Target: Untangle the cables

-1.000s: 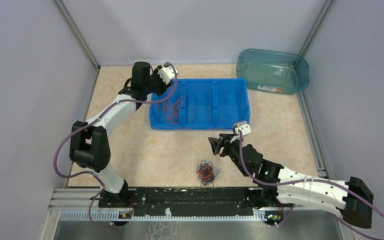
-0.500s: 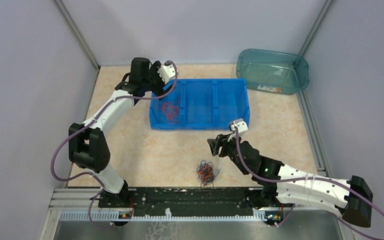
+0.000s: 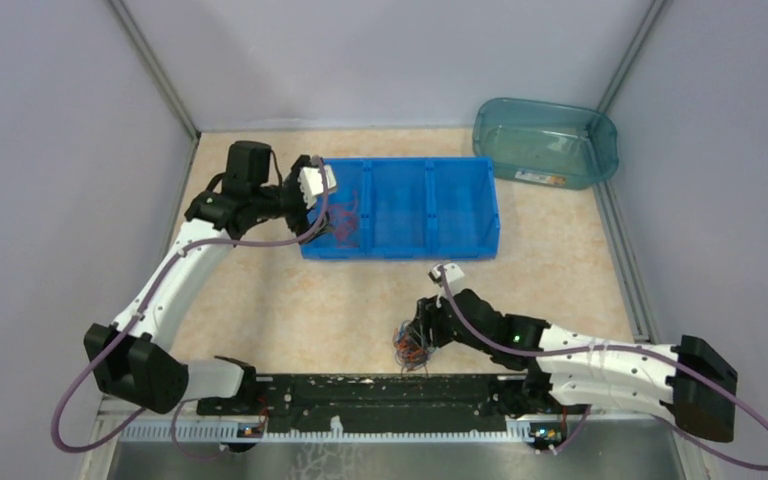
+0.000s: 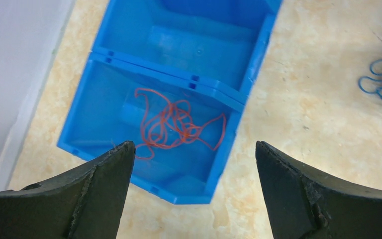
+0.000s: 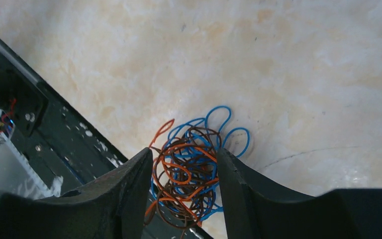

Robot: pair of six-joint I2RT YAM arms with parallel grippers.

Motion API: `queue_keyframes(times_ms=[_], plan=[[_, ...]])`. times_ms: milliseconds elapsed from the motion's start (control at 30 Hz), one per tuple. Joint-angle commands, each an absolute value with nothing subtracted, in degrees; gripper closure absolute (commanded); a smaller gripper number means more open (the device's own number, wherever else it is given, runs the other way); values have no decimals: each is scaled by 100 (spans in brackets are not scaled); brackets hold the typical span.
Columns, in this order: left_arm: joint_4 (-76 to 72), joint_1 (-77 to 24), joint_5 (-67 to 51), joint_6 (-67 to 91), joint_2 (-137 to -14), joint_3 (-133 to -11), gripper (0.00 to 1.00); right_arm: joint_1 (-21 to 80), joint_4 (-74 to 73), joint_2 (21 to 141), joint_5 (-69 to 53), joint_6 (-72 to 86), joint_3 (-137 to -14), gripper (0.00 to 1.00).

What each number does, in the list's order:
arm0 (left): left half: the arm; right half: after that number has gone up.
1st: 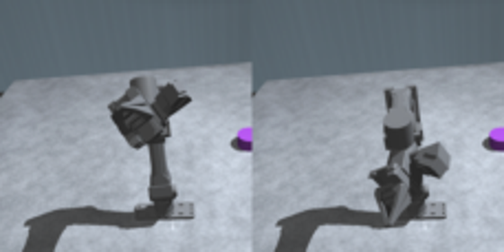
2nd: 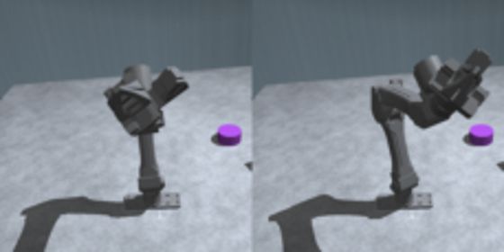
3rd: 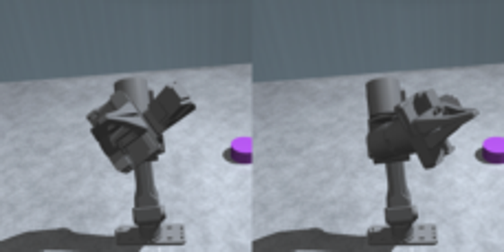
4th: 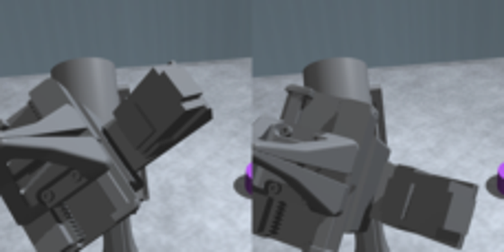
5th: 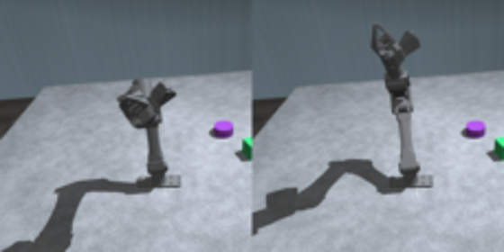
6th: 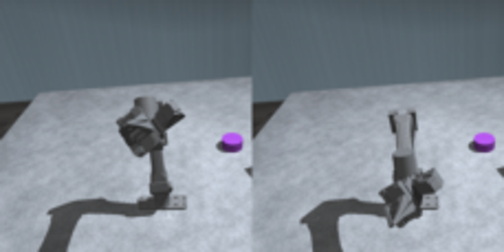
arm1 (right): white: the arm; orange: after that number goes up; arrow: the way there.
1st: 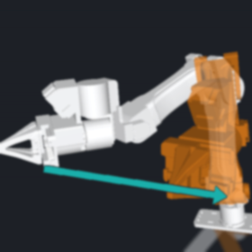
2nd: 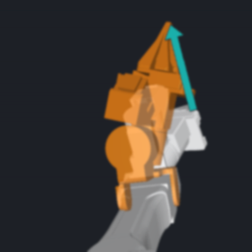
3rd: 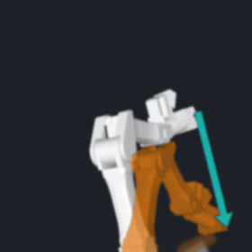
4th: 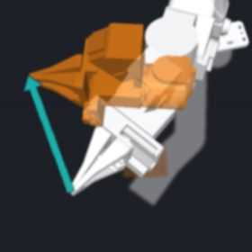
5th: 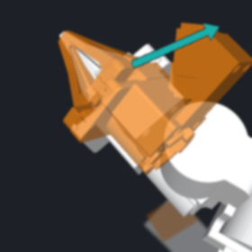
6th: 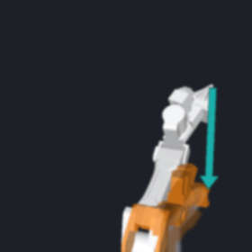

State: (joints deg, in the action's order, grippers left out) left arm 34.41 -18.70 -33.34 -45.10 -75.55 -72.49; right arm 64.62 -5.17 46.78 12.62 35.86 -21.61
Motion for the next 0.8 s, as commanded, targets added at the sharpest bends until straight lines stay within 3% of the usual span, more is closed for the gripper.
queue_keyframes(times_ms=[0, 133, 300, 500, 767], plan=[[3994, -1863, -3748, -4807, -7370, -6987, 5, 6521, 18, 5194, 654, 3814, -2040, 52], [4188, -1886, -3980, -4860, -7188, -6875, 8, 6519, 343, 5606, 517, 3817, -2017, 68], [4581, -2054, -4346, -5017, -6900, -6560, 15, 6515, 1010, 5288, 649, 3638, -2024, 100], [4635, -2579, -4785, -5047, -6305, -5816, 19, 6499, 1895, 4762, 786, 3221, -1983, 100], [3469, -3689, -4295, -4684, -5756, -4887, 31, 6487, 2740, 4736, 734, 3235, -1805, 100]])
